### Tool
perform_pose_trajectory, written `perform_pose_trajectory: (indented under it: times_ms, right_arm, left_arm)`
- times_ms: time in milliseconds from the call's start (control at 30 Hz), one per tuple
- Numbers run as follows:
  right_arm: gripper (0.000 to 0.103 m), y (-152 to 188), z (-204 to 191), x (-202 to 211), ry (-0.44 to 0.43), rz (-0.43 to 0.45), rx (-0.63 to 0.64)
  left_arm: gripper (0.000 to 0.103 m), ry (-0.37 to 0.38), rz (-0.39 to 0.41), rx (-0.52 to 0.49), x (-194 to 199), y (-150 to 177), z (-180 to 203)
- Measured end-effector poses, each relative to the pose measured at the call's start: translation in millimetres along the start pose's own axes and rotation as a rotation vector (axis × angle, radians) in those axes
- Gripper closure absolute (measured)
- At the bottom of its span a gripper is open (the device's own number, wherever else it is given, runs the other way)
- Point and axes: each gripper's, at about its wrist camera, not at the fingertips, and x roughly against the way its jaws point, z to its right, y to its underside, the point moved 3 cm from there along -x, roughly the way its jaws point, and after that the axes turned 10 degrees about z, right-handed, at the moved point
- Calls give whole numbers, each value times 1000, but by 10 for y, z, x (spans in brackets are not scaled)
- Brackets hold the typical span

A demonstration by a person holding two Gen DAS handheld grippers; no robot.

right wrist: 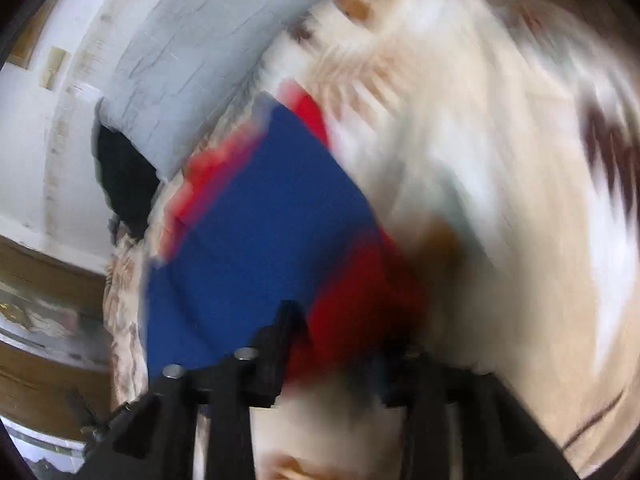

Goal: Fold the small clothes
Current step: 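Lift the hem with both tools and fold it up toward the red collar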

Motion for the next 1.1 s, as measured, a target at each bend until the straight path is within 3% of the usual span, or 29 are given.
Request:
perform_pose_trajectory:
  times_ms: [67,100,133,167,233,400,533,667,700,733,767,833,867,967,1000,1067,1100]
  right_arm:
    - [62,2,42,242,-6,29,30]
    - [52,-44,27,344,7,43,45]
    - [36,-128,6,458,11,82,57]
    - [35,-221,-53,535,23,119,80]
    - [35,-462,-208,564,25,162,148]
    - [35,-928,-664,126,-10,139,315]
    - [35,-1125,-854,-434,37,68,415]
    - [37,-1187,-807,-804,107,23,473]
    - [37,-1184,-824,-880,118,14,492]
    - [45,-1165,-846,-926,114,4,509]
    - [69,-1124,-860,-965,125,-15,546]
    - [91,-1068,-901,-1063,199,-45,622]
    - [94,-1057,-928,-1077,211,-54,644]
    - [95,-1089,-1122,-843,231,46,722]
    - [95,-1119,-1150,-759,233,82,724]
    - [95,-1163,-1037,-806,282,95,709]
    - [94,-1178,-908,-917,307,70,679]
  left_arm:
    - [65,-62,66,-30,170,-175,24]
    - [63,-67,108,-53,230,-265,62]
    - [55,-55,140,-91,258,-371,135]
    - [52,-43,145,-113,243,-456,205]
    - [47,-3,141,-141,160,-591,357]
    - [45,58,80,-280,-331,-816,829]
    - [45,0,25,-357,-828,-927,968]
    - [45,-46,-17,-323,-1071,-919,863]
    - [59,-46,-14,-327,-1079,-907,848]
    - [81,-43,-11,-340,-1083,-903,852]
    - [81,-35,-16,-357,-1077,-899,869]
    - [87,-28,17,-365,-971,-922,898]
    - [88,-23,36,-369,-902,-938,925]
    - [88,1,133,-392,-638,-921,964]
    - [88,-12,129,-388,-684,-895,936]
    - [81,-69,37,-361,-1025,-832,798]
    - [68,-74,27,-340,-1084,-833,746]
